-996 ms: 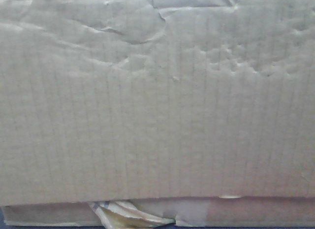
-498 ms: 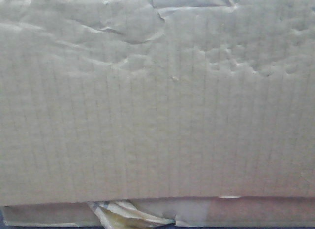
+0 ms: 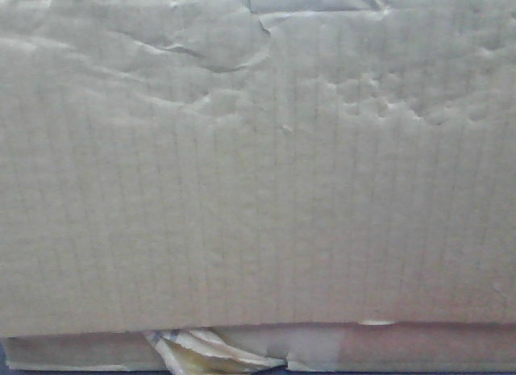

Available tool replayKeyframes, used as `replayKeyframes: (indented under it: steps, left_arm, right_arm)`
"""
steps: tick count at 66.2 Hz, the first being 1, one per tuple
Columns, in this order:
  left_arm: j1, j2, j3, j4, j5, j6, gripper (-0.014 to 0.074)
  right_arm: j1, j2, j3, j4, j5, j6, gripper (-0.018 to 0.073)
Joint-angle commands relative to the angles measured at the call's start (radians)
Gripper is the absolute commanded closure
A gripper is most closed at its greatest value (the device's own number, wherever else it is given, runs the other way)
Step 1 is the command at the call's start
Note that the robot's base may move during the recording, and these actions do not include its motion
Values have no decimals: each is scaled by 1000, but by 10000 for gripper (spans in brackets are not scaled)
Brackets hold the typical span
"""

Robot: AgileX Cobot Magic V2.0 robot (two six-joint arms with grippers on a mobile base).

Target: Stack two boxes on right shelf middle

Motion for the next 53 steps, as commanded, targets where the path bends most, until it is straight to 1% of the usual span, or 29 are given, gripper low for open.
replayKeyframes:
  steps: [1,7,11,19,33,44,47,50,53]
  left_arm:
    - [-7,-3,-3,-6,-8,-12,368]
    - [-7,-3,-3,-6,-13,-12,279]
    - [-7,-5,-5,-6,-13,-12,252]
    - [-7,-23,-13,-6,-13,-12,246]
    - [-7,-79,-105,-6,-6,0,246]
    - [-7,-125,-178,-6,23,62,246]
    - [-7,-139,-188,14,54,82,246]
    - [-7,-152,-190,54,54,82,246]
    - [-7,-162,-190,112,54,82,246]
  right_arm:
    - [-4,-3,1,1,-17,-6,727]
    - [-4,-3,1,1,-17,-6,727]
    - [-4,-3,1,1,-17,-6,727]
    - [-4,-3,1,1,-17,-6,727]
    - [-4,-3,1,1,-17,-6,727]
    - [-4,-3,1,1,-17,-6,727]
    - [-4,-3,1,1,-17,-6,727]
    - [-4,-3,1,1,-17,-6,727]
    - [-4,-3,1,1,-17,-6,727]
